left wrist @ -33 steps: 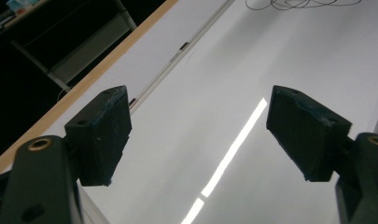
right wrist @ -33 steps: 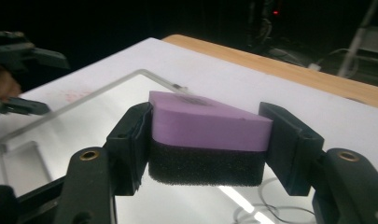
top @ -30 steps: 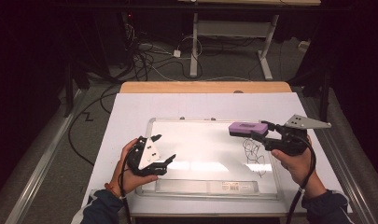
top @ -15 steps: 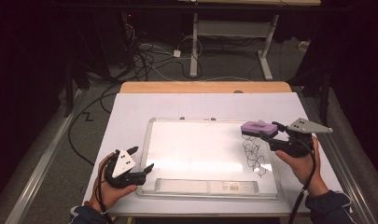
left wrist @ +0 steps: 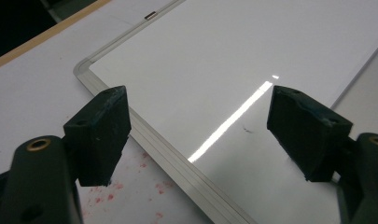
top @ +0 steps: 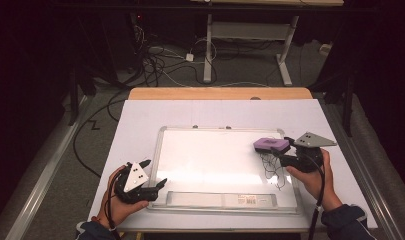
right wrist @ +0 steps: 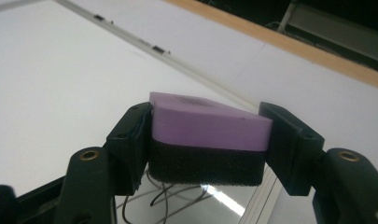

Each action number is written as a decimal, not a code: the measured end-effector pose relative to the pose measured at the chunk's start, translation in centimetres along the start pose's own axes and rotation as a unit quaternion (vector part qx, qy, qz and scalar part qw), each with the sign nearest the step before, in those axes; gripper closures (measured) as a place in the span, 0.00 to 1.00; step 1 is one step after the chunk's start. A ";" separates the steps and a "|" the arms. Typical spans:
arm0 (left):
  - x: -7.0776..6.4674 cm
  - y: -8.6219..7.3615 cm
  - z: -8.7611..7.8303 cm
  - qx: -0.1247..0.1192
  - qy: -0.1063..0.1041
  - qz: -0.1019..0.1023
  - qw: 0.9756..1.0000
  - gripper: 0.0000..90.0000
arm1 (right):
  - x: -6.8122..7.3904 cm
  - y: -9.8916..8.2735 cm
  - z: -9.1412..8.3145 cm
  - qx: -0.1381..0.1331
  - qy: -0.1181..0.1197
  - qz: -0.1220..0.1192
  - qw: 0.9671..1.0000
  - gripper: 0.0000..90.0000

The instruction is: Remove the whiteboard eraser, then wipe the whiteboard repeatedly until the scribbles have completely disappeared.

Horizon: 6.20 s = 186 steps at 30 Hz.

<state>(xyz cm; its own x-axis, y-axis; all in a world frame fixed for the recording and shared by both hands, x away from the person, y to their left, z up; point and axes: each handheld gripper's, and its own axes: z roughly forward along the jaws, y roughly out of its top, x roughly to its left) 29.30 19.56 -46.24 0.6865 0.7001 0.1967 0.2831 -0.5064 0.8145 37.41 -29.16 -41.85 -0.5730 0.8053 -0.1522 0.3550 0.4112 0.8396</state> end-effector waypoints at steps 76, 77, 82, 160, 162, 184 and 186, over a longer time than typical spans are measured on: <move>-0.8 0.4 0.6 0.021 -0.003 0.021 1.000 0.24 | 0.0 -1.0 4.4 0.125 -0.021 0.045 0.991 0.46; -0.8 0.4 0.6 0.021 -0.003 0.021 1.000 0.24 | -0.4 -0.9 4.7 0.124 -0.026 0.049 0.991 0.46; -0.7 0.4 0.8 0.022 -0.005 0.018 1.000 0.24 | -1.3 -0.1 6.2 0.125 -0.059 0.062 0.988 0.46; -1.5 0.5 0.6 0.030 -0.019 0.031 0.999 0.24 | 5.8 -4.5 -2.3 0.129 0.014 0.034 0.991 0.46; -1.5 0.5 0.7 0.030 -0.020 0.033 0.999 0.24 | 5.7 -4.4 -2.1 0.131 0.017 0.032 0.991 0.46; -1.4 0.5 0.8 0.034 -0.023 0.033 0.999 0.24 | 4.5 -4.2 -1.7 0.133 0.015 0.032 0.991 0.46; -1.5 0.5 0.8 0.033 -0.024 0.033 0.999 0.24 | 4.7 -4.6 -2.4 0.133 0.018 0.031 0.990 0.46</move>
<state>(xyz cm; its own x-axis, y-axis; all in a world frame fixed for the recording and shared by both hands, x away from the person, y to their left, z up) 28.93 17.90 -46.53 0.7354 0.6403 0.2217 0.2790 -0.5844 0.7620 31.31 -28.25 -45.20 -0.5683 0.8188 -0.0808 0.5700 0.4626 0.6790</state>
